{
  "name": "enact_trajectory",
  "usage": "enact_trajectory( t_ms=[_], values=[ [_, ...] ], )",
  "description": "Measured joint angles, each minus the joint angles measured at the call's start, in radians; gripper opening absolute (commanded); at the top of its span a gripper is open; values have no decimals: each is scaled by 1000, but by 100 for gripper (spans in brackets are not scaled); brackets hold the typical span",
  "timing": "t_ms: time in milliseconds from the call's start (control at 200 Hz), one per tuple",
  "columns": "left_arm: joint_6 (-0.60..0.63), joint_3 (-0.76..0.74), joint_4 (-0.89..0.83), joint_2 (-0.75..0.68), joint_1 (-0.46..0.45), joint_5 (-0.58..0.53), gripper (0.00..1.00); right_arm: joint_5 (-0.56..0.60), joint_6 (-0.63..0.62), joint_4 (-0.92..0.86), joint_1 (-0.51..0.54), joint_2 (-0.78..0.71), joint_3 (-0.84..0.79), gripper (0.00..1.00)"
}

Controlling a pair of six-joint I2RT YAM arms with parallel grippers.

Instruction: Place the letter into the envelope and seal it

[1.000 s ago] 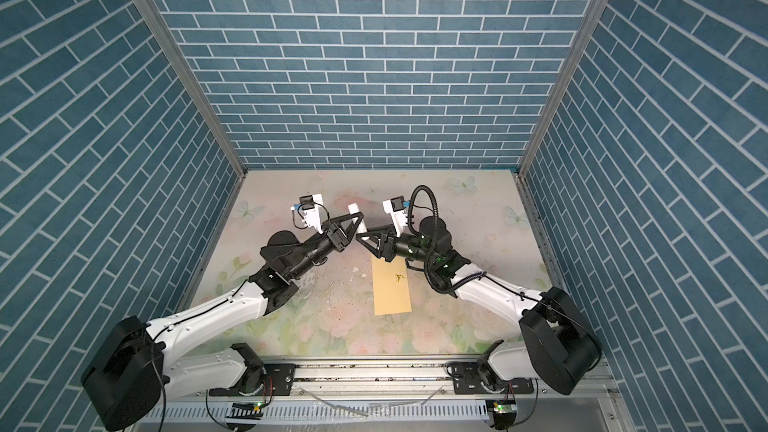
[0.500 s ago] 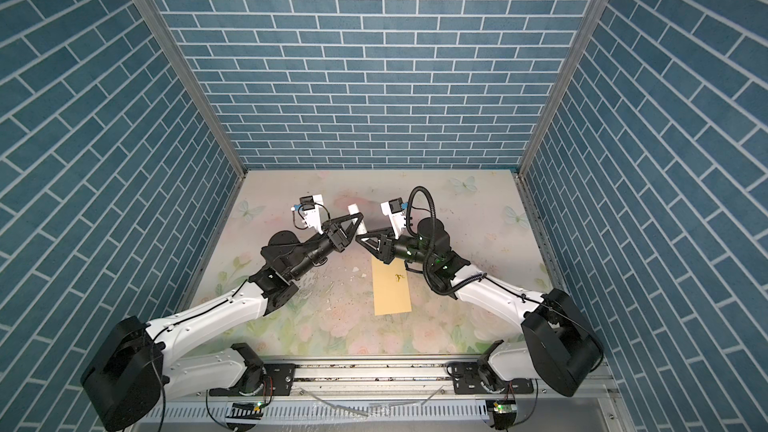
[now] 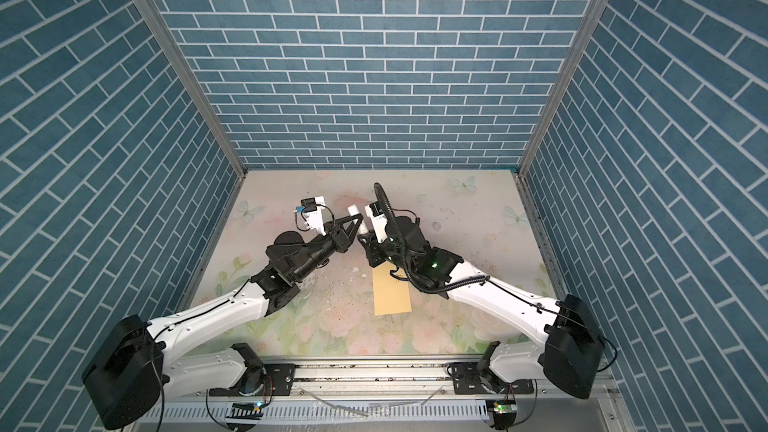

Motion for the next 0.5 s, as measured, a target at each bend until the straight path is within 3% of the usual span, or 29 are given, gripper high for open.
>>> enact_trajectory(
  t_ms=[120,260,410,500],
  values=[
    [11,1,-8,12,-1,-18,0,123,-45,-23,38,41,28,0],
    [21,1,-14,16,-5,-22,0,156,-72,-29,46,48,28,0],
    [34,1,11,16,-5,-10,39,87,-89,-2,22,18,4,0],
    [48,-1,31,16,-8,11,55,26,-84,33,-20,-24,-30,0]
  ],
)
